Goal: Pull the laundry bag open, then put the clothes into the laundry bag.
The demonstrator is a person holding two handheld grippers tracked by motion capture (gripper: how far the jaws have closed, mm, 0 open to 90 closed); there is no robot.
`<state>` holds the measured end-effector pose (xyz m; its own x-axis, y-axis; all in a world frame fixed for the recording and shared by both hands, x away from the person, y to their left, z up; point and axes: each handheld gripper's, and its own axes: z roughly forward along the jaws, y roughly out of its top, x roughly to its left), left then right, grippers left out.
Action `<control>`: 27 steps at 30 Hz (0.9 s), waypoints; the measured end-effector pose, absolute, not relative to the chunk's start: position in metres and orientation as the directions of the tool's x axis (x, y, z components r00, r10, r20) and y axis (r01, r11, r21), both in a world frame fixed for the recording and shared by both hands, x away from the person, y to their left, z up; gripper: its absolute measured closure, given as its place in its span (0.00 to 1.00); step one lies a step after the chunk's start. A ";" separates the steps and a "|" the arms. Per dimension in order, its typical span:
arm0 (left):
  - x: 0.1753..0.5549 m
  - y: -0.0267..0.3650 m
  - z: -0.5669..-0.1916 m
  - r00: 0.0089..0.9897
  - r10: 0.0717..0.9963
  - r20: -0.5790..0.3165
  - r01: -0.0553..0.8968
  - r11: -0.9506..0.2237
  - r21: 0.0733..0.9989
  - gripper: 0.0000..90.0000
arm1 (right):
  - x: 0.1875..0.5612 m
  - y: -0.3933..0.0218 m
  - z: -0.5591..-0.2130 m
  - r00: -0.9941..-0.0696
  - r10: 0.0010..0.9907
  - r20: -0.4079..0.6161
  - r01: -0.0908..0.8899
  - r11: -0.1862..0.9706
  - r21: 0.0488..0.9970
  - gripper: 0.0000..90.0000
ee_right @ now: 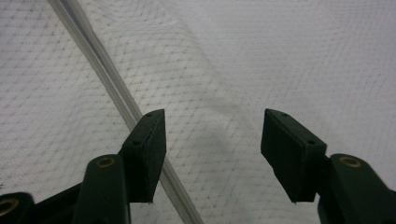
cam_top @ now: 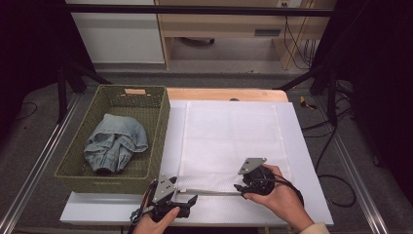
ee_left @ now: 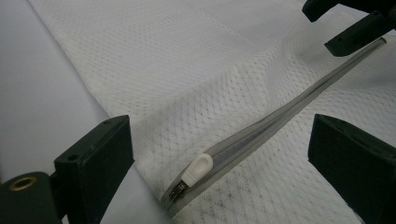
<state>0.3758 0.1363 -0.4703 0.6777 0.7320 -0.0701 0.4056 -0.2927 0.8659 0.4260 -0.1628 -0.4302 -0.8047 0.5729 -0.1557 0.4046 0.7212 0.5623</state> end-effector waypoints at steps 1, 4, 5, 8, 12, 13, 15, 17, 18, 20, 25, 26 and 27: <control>0.376 0.136 -0.470 0.677 0.733 -0.069 0.406 -0.294 0.865 0.07 | 0.426 -0.163 -0.431 -0.808 0.569 -0.152 0.404 0.723 0.561 0.47; 0.376 0.136 -0.471 0.673 0.736 -0.068 0.410 -0.296 0.863 0.07 | 0.426 -0.161 -0.433 -0.816 0.560 -0.143 0.400 0.727 0.559 0.51; 0.376 0.136 -0.471 0.673 0.737 -0.068 0.411 -0.296 0.862 0.07 | 0.425 -0.160 -0.434 -0.818 0.558 -0.138 0.401 0.726 0.558 0.52; 0.376 0.137 -0.471 0.670 0.739 -0.068 0.413 -0.295 0.862 0.08 | 0.425 -0.158 -0.437 -0.827 0.546 -0.136 0.394 0.734 0.553 0.56; 0.376 0.136 -0.471 0.669 0.740 -0.069 0.416 -0.296 0.860 0.08 | 0.424 -0.152 -0.443 -0.836 0.535 -0.121 0.393 0.739 0.547 0.58; 0.376 0.137 -0.471 0.669 0.740 -0.066 0.414 -0.297 0.861 0.08 | 0.425 -0.151 -0.444 -0.839 0.531 -0.122 0.391 0.743 0.544 0.58; 0.375 0.137 -0.471 0.668 0.741 -0.072 0.416 -0.292 0.861 0.08 | 0.425 -0.149 -0.447 -0.841 0.529 -0.116 0.392 0.743 0.542 0.59; 0.375 0.136 -0.471 0.669 0.740 -0.070 0.416 -0.294 0.861 0.08 | 0.426 -0.147 -0.448 -0.841 0.530 -0.112 0.396 0.742 0.541 0.60; 0.375 0.136 -0.471 0.670 0.739 -0.070 0.415 -0.295 0.861 0.08 | 0.427 -0.147 -0.450 -0.844 0.525 -0.111 0.393 0.745 0.539 0.60; 0.375 0.136 -0.471 0.671 0.738 -0.069 0.415 -0.298 0.860 0.08 | 0.428 -0.145 -0.452 -0.843 0.529 -0.099 0.402 0.741 0.537 0.62; 0.375 0.136 -0.471 0.673 0.736 -0.069 0.415 -0.299 0.859 0.08 | 0.429 -0.144 -0.456 -0.844 0.529 -0.084 0.409 0.738 0.536 0.63; 0.375 0.136 -0.471 0.673 0.736 -0.069 0.415 -0.299 0.860 0.08 | 0.430 -0.143 -0.456 -0.846 0.527 -0.082 0.408 0.739 0.536 0.63; 0.375 0.136 -0.471 0.673 0.736 -0.070 0.415 -0.298 0.860 0.08 | 0.429 -0.142 -0.457 -0.846 0.528 -0.078 0.411 0.738 0.535 0.63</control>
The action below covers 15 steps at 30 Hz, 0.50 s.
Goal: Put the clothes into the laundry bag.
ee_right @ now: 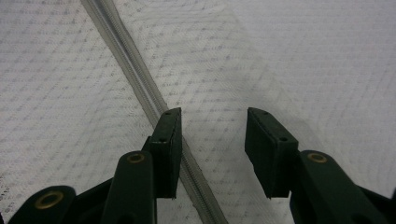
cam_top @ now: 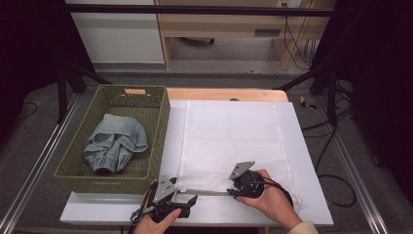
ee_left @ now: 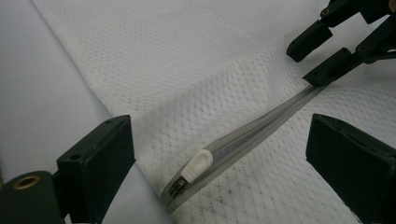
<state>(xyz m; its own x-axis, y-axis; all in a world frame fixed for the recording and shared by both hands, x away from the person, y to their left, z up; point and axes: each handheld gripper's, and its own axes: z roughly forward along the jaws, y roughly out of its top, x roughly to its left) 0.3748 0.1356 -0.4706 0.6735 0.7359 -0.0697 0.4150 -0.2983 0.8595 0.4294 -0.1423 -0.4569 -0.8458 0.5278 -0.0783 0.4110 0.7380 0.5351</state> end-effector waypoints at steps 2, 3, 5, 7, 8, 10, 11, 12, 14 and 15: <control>0.375 0.136 -0.471 0.674 0.736 -0.069 0.415 -0.299 0.859 0.08 | 0.430 -0.141 -0.458 -0.847 0.526 -0.075 0.411 0.739 0.535 0.63; 0.375 0.136 -0.471 0.674 0.736 -0.069 0.415 -0.299 0.859 0.08 | 0.430 -0.141 -0.459 -0.847 0.527 -0.067 0.415 0.735 0.535 0.63; 0.374 0.136 -0.470 0.674 0.735 -0.067 0.414 -0.301 0.859 0.08 | 0.431 -0.141 -0.459 -0.846 0.530 -0.058 0.422 0.731 0.536 0.63; 0.374 0.135 -0.470 0.675 0.735 -0.066 0.414 -0.304 0.858 0.09 | 0.431 -0.140 -0.460 -0.844 0.535 -0.042 0.431 0.723 0.540 0.63; 0.374 0.135 -0.471 0.676 0.734 -0.065 0.413 -0.304 0.858 0.09 | 0.432 -0.141 -0.460 -0.844 0.534 -0.043 0.430 0.723 0.541 0.63; 0.374 0.134 -0.471 0.678 0.733 -0.064 0.413 -0.307 0.858 0.09 | 0.433 -0.142 -0.460 -0.844 0.536 -0.030 0.436 0.718 0.542 0.63; 0.374 0.134 -0.471 0.678 0.732 -0.063 0.412 -0.308 0.857 0.09 | 0.433 -0.142 -0.461 -0.842 0.539 -0.020 0.443 0.712 0.545 0.64; 0.374 0.134 -0.471 0.679 0.732 -0.063 0.412 -0.308 0.857 0.09 | 0.433 -0.143 -0.461 -0.838 0.545 -0.018 0.448 0.707 0.547 0.66; 0.374 0.134 -0.471 0.679 0.732 -0.063 0.412 -0.309 0.857 0.09 | 0.435 -0.144 -0.462 -0.838 0.546 -0.008 0.452 0.702 0.550 0.70; 0.374 0.134 -0.471 0.678 0.732 -0.063 0.413 -0.309 0.857 0.09 | 0.435 -0.144 -0.463 -0.839 0.544 0.000 0.455 0.701 0.550 0.72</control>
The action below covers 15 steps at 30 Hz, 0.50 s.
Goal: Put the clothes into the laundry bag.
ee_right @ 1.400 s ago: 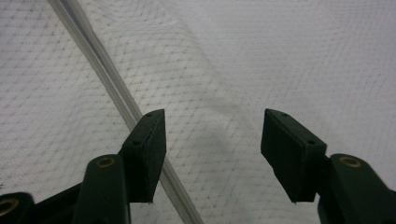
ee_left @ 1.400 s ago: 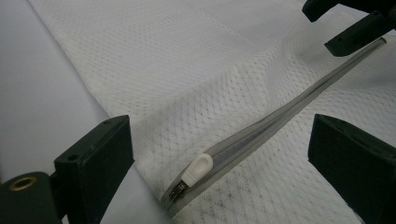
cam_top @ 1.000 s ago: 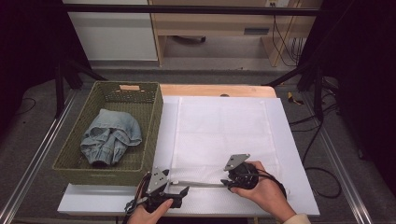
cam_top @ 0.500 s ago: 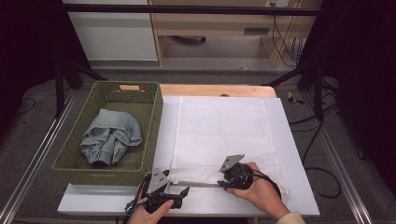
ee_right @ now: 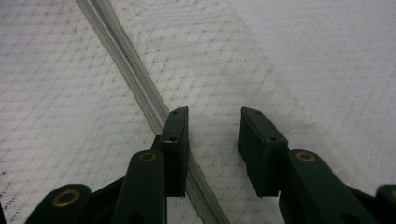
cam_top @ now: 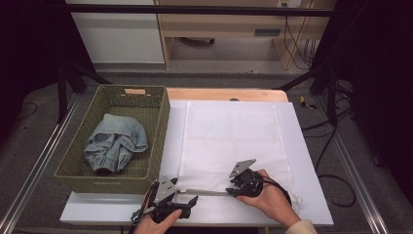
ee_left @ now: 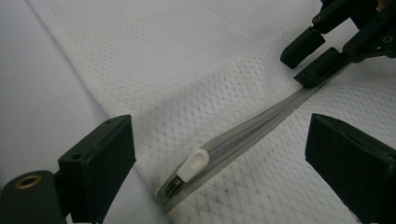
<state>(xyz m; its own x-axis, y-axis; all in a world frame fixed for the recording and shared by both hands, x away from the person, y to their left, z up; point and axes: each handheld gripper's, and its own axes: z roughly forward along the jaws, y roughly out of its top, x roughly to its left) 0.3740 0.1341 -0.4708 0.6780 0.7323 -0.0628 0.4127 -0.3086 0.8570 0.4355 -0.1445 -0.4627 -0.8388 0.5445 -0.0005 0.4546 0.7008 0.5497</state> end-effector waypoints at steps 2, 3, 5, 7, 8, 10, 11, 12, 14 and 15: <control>0.374 0.134 -0.471 0.678 0.733 -0.062 0.413 -0.309 0.857 0.09 | 0.436 -0.145 -0.463 -0.838 0.545 0.011 0.459 0.695 0.553 0.76; 0.374 0.134 -0.471 0.677 0.733 -0.063 0.414 -0.308 0.857 0.09 | 0.436 -0.145 -0.463 -0.840 0.542 0.008 0.454 0.695 0.558 0.79; 0.374 0.134 -0.471 0.677 0.733 -0.064 0.415 -0.308 0.856 0.09 | 0.436 -0.145 -0.463 -0.848 0.529 0.019 0.447 0.697 0.560 0.86; 0.374 0.134 -0.471 0.677 0.733 -0.064 0.415 -0.309 0.856 0.09 | 0.435 -0.145 -0.463 -0.849 0.528 0.018 0.445 0.698 0.560 0.92; 0.374 0.134 -0.471 0.677 0.733 -0.063 0.414 -0.309 0.856 0.09 | 0.435 -0.145 -0.464 -0.849 0.528 0.023 0.448 0.696 0.561 0.95; 0.374 0.134 -0.471 0.677 0.733 -0.063 0.414 -0.308 0.857 0.09 | 0.435 -0.144 -0.464 -0.846 0.532 0.021 0.450 0.693 0.564 0.99; 0.374 0.134 -0.471 0.677 0.733 -0.064 0.414 -0.308 0.857 0.09 | 0.436 -0.144 -0.464 -0.847 0.532 0.019 0.449 0.694 0.564 0.99; 0.373 0.134 -0.471 0.677 0.733 -0.063 0.414 -0.308 0.857 0.09 | 0.436 -0.143 -0.464 -0.845 0.535 0.016 0.449 0.692 0.565 0.99; 0.373 0.134 -0.470 0.678 0.732 -0.058 0.411 -0.314 0.856 0.09 | 0.436 -0.144 -0.464 -0.843 0.538 0.017 0.451 0.687 0.570 0.99; 0.373 0.134 -0.470 0.678 0.733 -0.057 0.411 -0.314 0.856 0.09 | 0.436 -0.144 -0.464 -0.840 0.542 0.013 0.451 0.684 0.573 1.00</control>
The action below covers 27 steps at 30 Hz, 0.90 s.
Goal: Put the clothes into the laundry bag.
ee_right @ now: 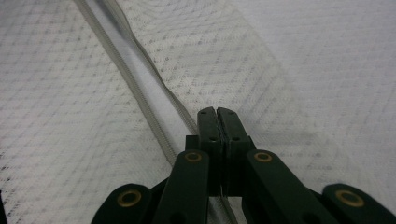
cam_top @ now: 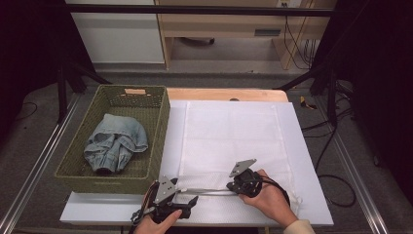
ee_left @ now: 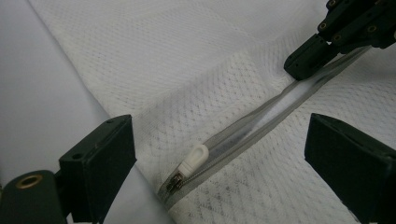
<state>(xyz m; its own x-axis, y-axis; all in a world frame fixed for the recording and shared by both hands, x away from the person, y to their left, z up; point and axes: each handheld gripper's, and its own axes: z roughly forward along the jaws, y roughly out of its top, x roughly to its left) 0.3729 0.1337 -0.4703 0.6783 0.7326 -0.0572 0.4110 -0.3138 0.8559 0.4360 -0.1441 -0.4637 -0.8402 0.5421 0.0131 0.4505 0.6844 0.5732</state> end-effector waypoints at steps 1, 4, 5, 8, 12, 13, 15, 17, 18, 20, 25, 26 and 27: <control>0.373 0.134 -0.470 0.678 0.733 -0.056 0.410 -0.314 0.856 0.09 | 0.436 -0.144 -0.464 -0.839 0.544 0.008 0.448 0.682 0.578 1.00; 0.373 0.134 -0.470 0.676 0.734 -0.056 0.409 -0.311 0.858 0.09 | 0.438 -0.144 -0.462 -0.836 0.548 0.006 0.447 0.675 0.588 1.00; 0.373 0.134 -0.470 0.675 0.735 -0.057 0.410 -0.311 0.857 0.09 | 0.437 -0.144 -0.461 -0.832 0.554 0.010 0.453 0.670 0.588 1.00; 0.373 0.134 -0.470 0.676 0.735 -0.058 0.410 -0.310 0.858 0.09 | 0.438 -0.144 -0.461 -0.835 0.550 0.005 0.449 0.676 0.584 1.00; 0.373 0.134 -0.470 0.676 0.735 -0.053 0.408 -0.313 0.858 0.09 | 0.437 -0.144 -0.463 -0.841 0.540 0.000 0.440 0.685 0.580 0.99; 0.373 0.134 -0.470 0.676 0.735 -0.052 0.408 -0.314 0.857 0.09 | 0.437 -0.144 -0.464 -0.839 0.544 0.009 0.448 0.681 0.579 0.98; 0.373 0.134 -0.469 0.678 0.734 -0.048 0.406 -0.319 0.856 0.09 | 0.436 -0.145 -0.464 -0.837 0.546 0.017 0.453 0.676 0.582 0.94; 0.373 0.134 -0.469 0.678 0.733 -0.046 0.405 -0.321 0.856 0.09 | 0.436 -0.146 -0.465 -0.834 0.551 0.030 0.461 0.666 0.587 0.88; 0.373 0.134 -0.469 0.678 0.733 -0.045 0.405 -0.322 0.856 0.09 | 0.436 -0.147 -0.465 -0.830 0.558 0.025 0.465 0.665 0.585 0.85; 0.373 0.134 -0.469 0.678 0.733 -0.044 0.405 -0.323 0.855 0.09 | 0.436 -0.148 -0.465 -0.830 0.557 0.034 0.467 0.660 0.589 0.81; 0.373 0.133 -0.470 0.678 0.733 -0.044 0.404 -0.323 0.856 0.09 | 0.435 -0.149 -0.465 -0.830 0.556 0.045 0.470 0.652 0.596 0.71; 0.373 0.133 -0.470 0.678 0.733 -0.044 0.404 -0.323 0.856 0.09 | 0.435 -0.149 -0.465 -0.828 0.559 0.046 0.473 0.651 0.594 0.70; 0.373 0.133 -0.470 0.679 0.733 -0.043 0.404 -0.324 0.855 0.09 | 0.435 -0.149 -0.465 -0.826 0.561 0.048 0.476 0.650 0.593 0.68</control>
<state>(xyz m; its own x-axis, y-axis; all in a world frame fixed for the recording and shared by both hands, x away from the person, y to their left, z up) 0.3726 0.1333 -0.4698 0.6791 0.7327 -0.0434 0.4042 -0.3240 0.8554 0.4348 -0.1487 -0.4649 -0.8263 0.5612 0.0485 0.4760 0.6497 0.5927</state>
